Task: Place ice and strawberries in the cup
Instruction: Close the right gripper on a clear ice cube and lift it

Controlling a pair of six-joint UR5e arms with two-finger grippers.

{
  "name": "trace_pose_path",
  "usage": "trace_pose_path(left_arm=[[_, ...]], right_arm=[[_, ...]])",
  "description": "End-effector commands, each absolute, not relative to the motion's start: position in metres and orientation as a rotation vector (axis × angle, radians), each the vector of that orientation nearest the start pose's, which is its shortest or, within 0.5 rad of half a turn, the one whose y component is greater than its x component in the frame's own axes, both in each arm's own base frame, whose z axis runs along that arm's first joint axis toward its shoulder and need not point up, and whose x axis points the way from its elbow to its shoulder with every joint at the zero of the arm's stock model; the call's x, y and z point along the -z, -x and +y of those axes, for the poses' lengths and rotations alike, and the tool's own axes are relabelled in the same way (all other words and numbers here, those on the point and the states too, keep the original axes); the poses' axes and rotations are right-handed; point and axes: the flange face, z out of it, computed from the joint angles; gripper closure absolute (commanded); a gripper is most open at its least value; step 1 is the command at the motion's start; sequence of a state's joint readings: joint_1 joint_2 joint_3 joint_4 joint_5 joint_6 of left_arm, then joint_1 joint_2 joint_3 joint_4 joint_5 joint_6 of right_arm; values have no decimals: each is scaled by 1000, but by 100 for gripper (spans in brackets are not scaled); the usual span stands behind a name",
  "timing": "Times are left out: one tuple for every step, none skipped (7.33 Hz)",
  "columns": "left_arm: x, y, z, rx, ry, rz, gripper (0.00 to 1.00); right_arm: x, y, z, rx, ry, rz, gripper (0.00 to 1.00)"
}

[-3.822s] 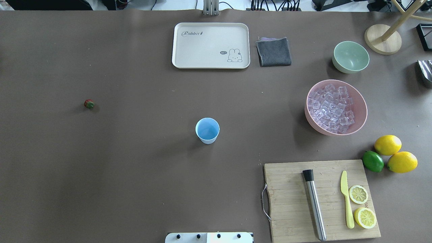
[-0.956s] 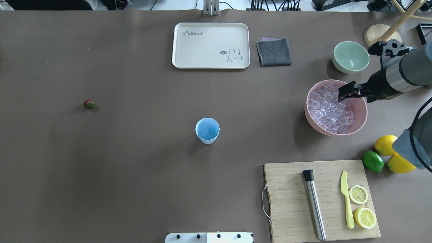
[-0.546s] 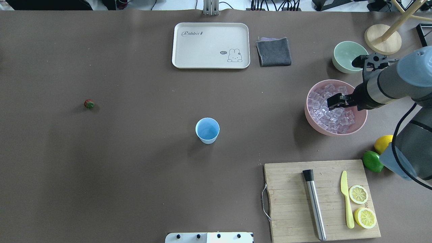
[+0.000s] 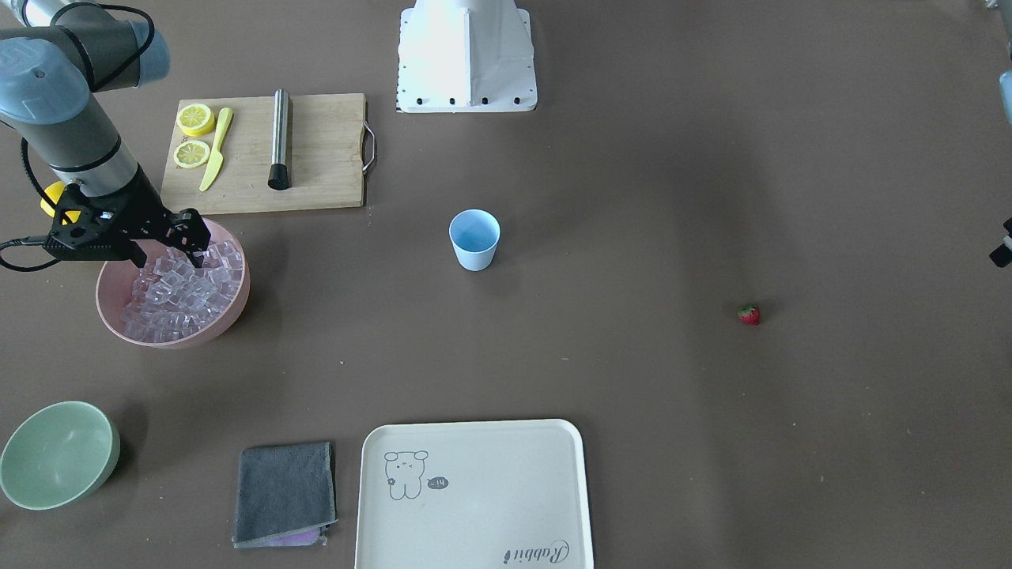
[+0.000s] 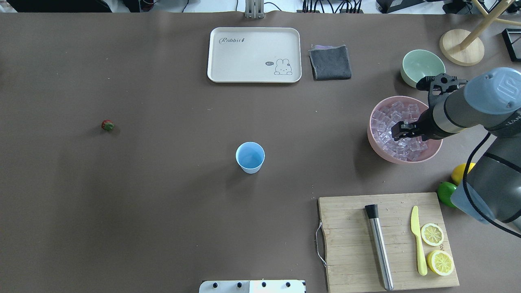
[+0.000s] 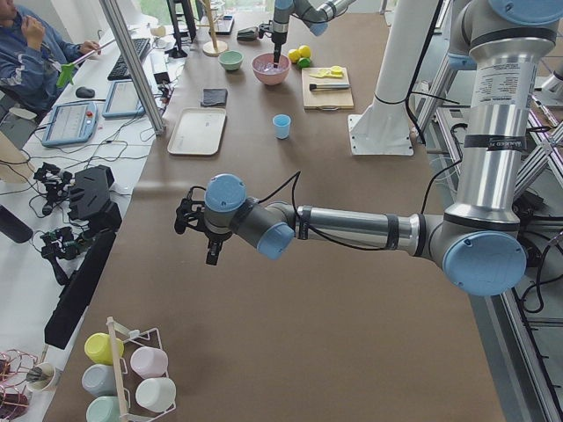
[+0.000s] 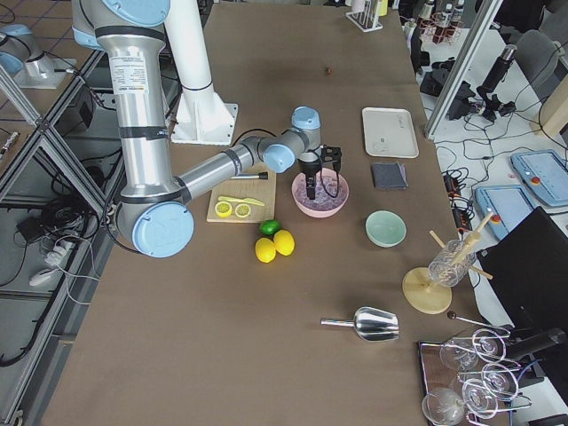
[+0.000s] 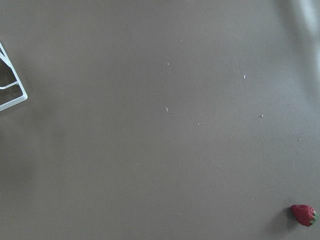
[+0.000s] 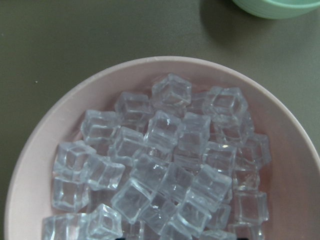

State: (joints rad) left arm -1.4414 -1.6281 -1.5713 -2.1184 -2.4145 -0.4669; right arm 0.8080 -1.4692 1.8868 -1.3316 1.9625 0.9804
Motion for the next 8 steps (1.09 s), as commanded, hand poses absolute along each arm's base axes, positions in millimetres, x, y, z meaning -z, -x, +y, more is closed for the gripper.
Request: trace_pose_path(left_arm=[[-563,-11,-538,50,-309,947,2],[-563,-12,-538,48,-310,948,2],[-562,-12,-538,48,-311,948,2],[-562,-12,-538,48,-311,948,2],[-562,-12,-538,48,-311,948,2],[-564,-12,-537,49,-309,947,2],[-564,-12,-537,50,-305,950,2],[-570,-18,-538,50,-281,946,2]], right_arm=[[-446,308,-453,-75,-126,-721,46],[-446,311,-453,-75,-122,-721,47],[-447,314,-452,-70,-119,-719,49],[-449,315,-452,-71,-117,-716,52],[-451,318,-451,-68,-114,-712,56],[-451,319,-450,-67,-116,-710,80],[-449,320,-451,-55,-123,-711,100],[-436,323,-456,-51,-138,-728,100]])
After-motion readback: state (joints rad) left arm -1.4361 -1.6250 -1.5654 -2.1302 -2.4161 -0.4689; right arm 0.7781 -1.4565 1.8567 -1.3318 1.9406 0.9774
